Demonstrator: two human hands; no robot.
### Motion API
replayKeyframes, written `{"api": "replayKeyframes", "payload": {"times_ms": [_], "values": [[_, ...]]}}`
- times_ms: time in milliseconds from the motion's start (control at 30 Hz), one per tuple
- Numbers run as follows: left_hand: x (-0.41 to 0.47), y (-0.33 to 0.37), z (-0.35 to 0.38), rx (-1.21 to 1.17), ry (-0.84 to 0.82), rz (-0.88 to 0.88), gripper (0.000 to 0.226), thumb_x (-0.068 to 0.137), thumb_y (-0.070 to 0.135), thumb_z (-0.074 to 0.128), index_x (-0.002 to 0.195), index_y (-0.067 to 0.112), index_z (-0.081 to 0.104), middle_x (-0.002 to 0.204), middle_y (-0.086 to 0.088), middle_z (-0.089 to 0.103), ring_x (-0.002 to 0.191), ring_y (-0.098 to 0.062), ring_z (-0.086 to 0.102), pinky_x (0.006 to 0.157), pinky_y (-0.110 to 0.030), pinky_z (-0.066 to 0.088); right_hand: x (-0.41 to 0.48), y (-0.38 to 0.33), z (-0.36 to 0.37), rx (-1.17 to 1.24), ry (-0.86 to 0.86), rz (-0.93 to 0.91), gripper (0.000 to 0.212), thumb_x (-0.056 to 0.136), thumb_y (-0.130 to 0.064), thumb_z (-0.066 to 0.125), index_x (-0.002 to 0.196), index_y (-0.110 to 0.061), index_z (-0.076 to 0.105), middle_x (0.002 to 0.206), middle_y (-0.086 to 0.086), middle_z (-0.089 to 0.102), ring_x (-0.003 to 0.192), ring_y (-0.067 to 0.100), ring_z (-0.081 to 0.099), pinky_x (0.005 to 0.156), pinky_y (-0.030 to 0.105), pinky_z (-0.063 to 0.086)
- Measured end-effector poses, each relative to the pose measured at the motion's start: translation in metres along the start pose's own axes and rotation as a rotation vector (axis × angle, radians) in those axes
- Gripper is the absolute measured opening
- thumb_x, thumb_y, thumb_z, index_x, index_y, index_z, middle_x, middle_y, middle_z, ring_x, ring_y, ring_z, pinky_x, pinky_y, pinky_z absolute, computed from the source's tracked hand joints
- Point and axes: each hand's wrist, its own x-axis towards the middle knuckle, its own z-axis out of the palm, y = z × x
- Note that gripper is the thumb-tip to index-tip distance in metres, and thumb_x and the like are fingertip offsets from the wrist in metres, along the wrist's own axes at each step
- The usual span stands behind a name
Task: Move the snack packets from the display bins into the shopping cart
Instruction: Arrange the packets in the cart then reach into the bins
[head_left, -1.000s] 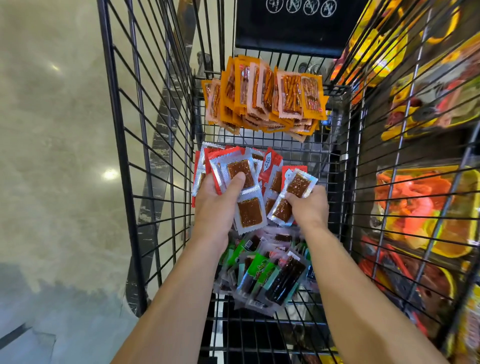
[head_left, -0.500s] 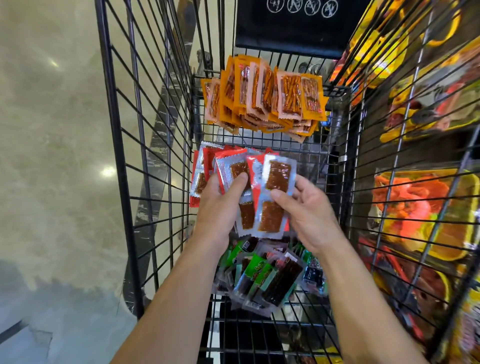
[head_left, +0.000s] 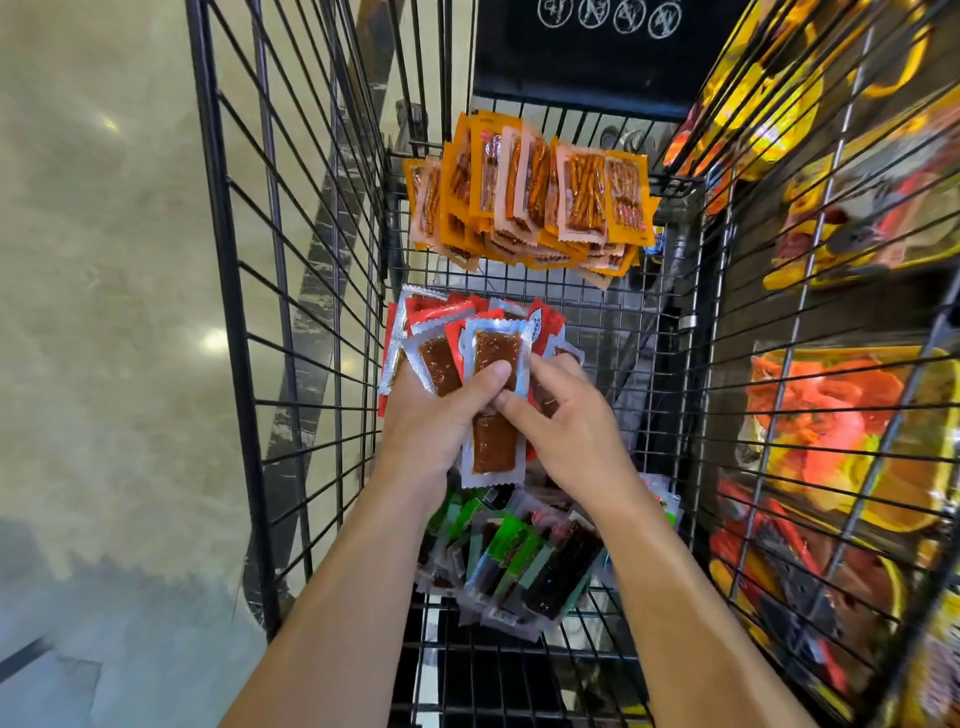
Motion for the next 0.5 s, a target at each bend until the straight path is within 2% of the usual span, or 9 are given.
{"api": "replayKeyframes", "payload": {"times_ms": [67, 133, 200, 267, 300, 367, 433, 500], "values": [[0.001, 0.002, -0.001, 0.022, 0.052, -0.003, 0.061, 0.075, 0.032, 0.093, 0.13, 0.026, 0.067, 0.112, 0.003, 0.081, 0.103, -0.017, 0.079, 0.084, -0.037, 0.066, 0.0, 0.001, -0.004, -0.025, -0.057, -0.026, 0.028, 0.101, -0.028, 0.065, 0.128, -0.024, 0.071, 0.096, 0.001, 0.054, 0.091, 0.006, 0.056, 0.081, 0.02, 0.042], [0.002, 0.004, -0.002, 0.03, 0.104, 0.004, 0.057, 0.075, 0.032, 0.094, 0.126, 0.026, 0.069, 0.109, 0.004, 0.082, 0.102, -0.017, 0.079, 0.087, -0.043, 0.064, 0.003, 0.003, -0.008, 0.056, -0.088, 0.014, 0.031, 0.103, -0.03, 0.062, 0.133, -0.027, 0.069, 0.105, 0.002, 0.061, 0.1, 0.008, 0.061, 0.089, 0.021, 0.047], [0.005, 0.007, -0.004, 0.025, 0.154, 0.013, 0.049, 0.077, 0.029, 0.093, 0.121, 0.027, 0.071, 0.104, 0.005, 0.082, 0.096, -0.016, 0.08, 0.084, -0.044, 0.066, 0.008, 0.007, -0.009, 0.14, 0.009, 0.111, 0.027, 0.103, -0.033, 0.062, 0.127, -0.029, 0.071, 0.114, -0.005, 0.068, 0.098, -0.002, 0.065, 0.091, 0.018, 0.05], [0.007, 0.01, -0.006, 0.005, 0.214, 0.0, 0.047, 0.074, 0.031, 0.096, 0.114, 0.028, 0.072, 0.099, 0.008, 0.082, 0.092, -0.013, 0.08, 0.086, -0.046, 0.065, 0.016, 0.014, -0.007, 0.129, 0.191, 0.266, 0.026, 0.102, -0.038, 0.062, 0.123, -0.026, 0.071, 0.122, -0.003, 0.068, 0.098, -0.001, 0.065, 0.095, 0.022, 0.053], [0.009, 0.01, -0.006, -0.008, 0.229, -0.008, 0.048, 0.072, 0.032, 0.097, 0.112, 0.028, 0.071, 0.098, 0.009, 0.082, 0.093, -0.013, 0.08, 0.089, -0.049, 0.064, 0.021, 0.018, -0.006, 0.063, 0.25, 0.351, 0.035, 0.101, -0.044, 0.062, 0.128, -0.022, 0.067, 0.127, 0.0, 0.065, 0.104, 0.003, 0.063, 0.099, 0.028, 0.052], [0.011, 0.01, -0.007, -0.016, 0.229, -0.017, 0.047, 0.069, 0.034, 0.097, 0.108, 0.03, 0.072, 0.099, 0.008, 0.082, 0.095, -0.015, 0.08, 0.092, -0.05, 0.063, 0.03, 0.025, 0.0, -0.109, 0.248, 0.486, 0.061, 0.096, -0.061, 0.06, 0.142, -0.021, 0.054, 0.134, 0.002, 0.051, 0.125, 0.018, 0.052, 0.11, 0.041, 0.045], [0.012, 0.005, -0.007, -0.004, 0.227, 0.001, 0.036, 0.074, 0.03, 0.096, 0.1, 0.032, 0.072, 0.093, 0.014, 0.082, 0.088, -0.007, 0.079, 0.08, -0.038, 0.065, 0.038, 0.027, 0.009, -0.181, 0.192, 0.547, 0.076, 0.09, -0.071, 0.059, 0.146, -0.022, 0.044, 0.135, 0.005, 0.039, 0.137, 0.028, 0.035, 0.115, 0.047, 0.039], [0.011, 0.002, -0.006, 0.0, 0.224, 0.011, 0.035, 0.078, 0.026, 0.095, 0.096, 0.035, 0.066, 0.084, 0.026, 0.078, 0.076, 0.008, 0.074, 0.06, -0.015, 0.059, 0.047, 0.028, 0.019, -0.192, 0.15, 0.564, 0.089, 0.086, -0.077, 0.058, 0.15, -0.019, 0.035, 0.137, 0.007, 0.031, 0.139, 0.03, 0.025, 0.114, 0.049, 0.039]]}}
